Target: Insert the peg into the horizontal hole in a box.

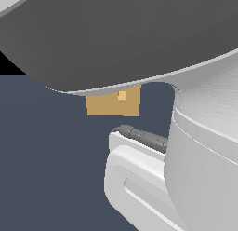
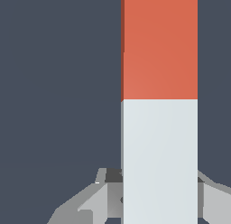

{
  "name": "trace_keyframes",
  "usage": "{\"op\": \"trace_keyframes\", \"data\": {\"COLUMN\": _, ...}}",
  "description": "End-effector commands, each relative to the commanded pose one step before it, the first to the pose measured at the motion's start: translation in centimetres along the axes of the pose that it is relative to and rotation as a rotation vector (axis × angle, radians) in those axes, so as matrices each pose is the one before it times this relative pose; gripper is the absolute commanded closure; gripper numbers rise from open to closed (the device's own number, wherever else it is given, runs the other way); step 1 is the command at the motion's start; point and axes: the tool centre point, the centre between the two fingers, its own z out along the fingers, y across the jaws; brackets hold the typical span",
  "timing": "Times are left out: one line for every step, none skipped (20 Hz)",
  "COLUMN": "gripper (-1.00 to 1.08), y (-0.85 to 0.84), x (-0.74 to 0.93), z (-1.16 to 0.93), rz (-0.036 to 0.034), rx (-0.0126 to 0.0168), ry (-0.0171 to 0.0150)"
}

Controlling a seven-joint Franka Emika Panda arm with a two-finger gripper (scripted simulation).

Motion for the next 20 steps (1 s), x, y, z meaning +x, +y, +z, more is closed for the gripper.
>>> {"op": "trace_keyframes", "data": {"gripper": 1.08, "y": -1.171, "x": 2.026, "z": -0.726, "rz": -0.04857, "rx": -0.00353, "ry": 0.00199}}
{"op": "trace_keyframes", "data": {"gripper": 1.08, "y": -0.575, "x": 0.877, "z": -0.238, "rz": -0.02205, "rx": -0.00004, "ry": 0.0}}
{"op": "trace_keyframes", "data": {"gripper": 1.08, "y": -0.613, "x": 0.933, "z": -0.253, "rz": -0.02348, "rx": -0.00004, "ry": -0.00001}}
{"op": "trace_keyframes", "data": {"gripper": 1.08, "y": -0.651, "x": 0.988, "z": -0.268, "rz": -0.02487, "rx": -0.00005, "ry": -0.00001}}
{"op": "trace_keyframes", "data": {"gripper": 1.08, "y": -0.688, "x": 1.042, "z": -0.283, "rz": -0.02624, "rx": -0.00005, "ry": -0.00002}}
{"op": "trace_keyframes", "data": {"gripper": 1.08, "y": -0.724, "x": 1.095, "z": -0.298, "rz": -0.0276, "rx": -0.00006, "ry": -0.00002}}
{"op": "trace_keyframes", "data": {"gripper": 1.08, "y": -0.761, "x": 1.148, "z": -0.313, "rz": -0.02894, "rx": -0.00007, "ry": -0.00003}}
{"op": "trace_keyframes", "data": {"gripper": 1.08, "y": -0.787, "x": 1.185, "z": -0.324, "rz": -0.0299, "rx": -0.00007, "ry": -0.00003}}
{"op": "trace_keyframes", "data": {"gripper": 1.08, "y": -0.785, "x": 1.181, "z": -0.323, "rz": -0.02977, "rx": -0.00007, "ry": -0.00004}}
{"op": "trace_keyframes", "data": {"gripper": 1.08, "y": -0.78, "x": 1.173, "z": -0.321, "rz": -0.02957, "rx": -0.00007, "ry": -0.00004}}
{"op": "trace_keyframes", "data": {"gripper": 1.08, "y": -0.776, "x": 1.165, "z": -0.319, "rz": -0.02938, "rx": -0.00007, "ry": -0.00005}}
{"op": "trace_keyframes", "data": {"gripper": 1.08, "y": -0.772, "x": 1.159, "z": -0.318, "rz": -0.02922, "rx": -0.00007, "ry": -0.00005}}
{"op": "trace_keyframes", "data": {"gripper": 1.08, "y": -0.769, "x": 1.153, "z": -0.317, "rz": -0.02906, "rx": -0.00007, "ry": -0.00005}}
{"op": "trace_keyframes", "data": {"gripper": 1.08, "y": -0.757, "x": 1.135, "z": -0.312, "rz": -0.0286, "rx": -0.00007, "ry": -0.00006}}
{"op": "trace_keyframes", "data": {"gripper": 1.08, "y": -0.718, "x": 1.077, "z": -0.296, "rz": -0.0271, "rx": -0.00006, "ry": -0.00006}}
{"op": "trace_keyframes", "data": {"gripper": 1.08, "y": -0.676, "x": 1.015, "z": -0.28, "rz": -0.02551, "rx": -0.00005, "ry": -0.00006}}
{"op": "trace_keyframes", "data": {"gripper": 1.08, "y": -0.635, "x": 0.953, "z": -0.263, "rz": -0.02395, "rx": -0.00005, "ry": -0.00005}}
{"op": "trace_keyframes", "data": {"gripper": 1.08, "y": -0.594, "x": 0.893, "z": -0.247, "rz": -0.02241, "rx": -0.00004, "ry": -0.00004}}
{"op": "trace_keyframes", "data": {"gripper": 1.08, "y": -0.554, "x": 0.834, "z": -0.231, "rz": -0.02088, "rx": -0.00002, "ry": -0.00003}}
{"op": "trace_keyframes", "data": {"gripper": 1.08, "y": -0.515, "x": 0.775, "z": -0.215, "rz": -0.01937, "rx": -0.00001, "ry": -0.00003}}
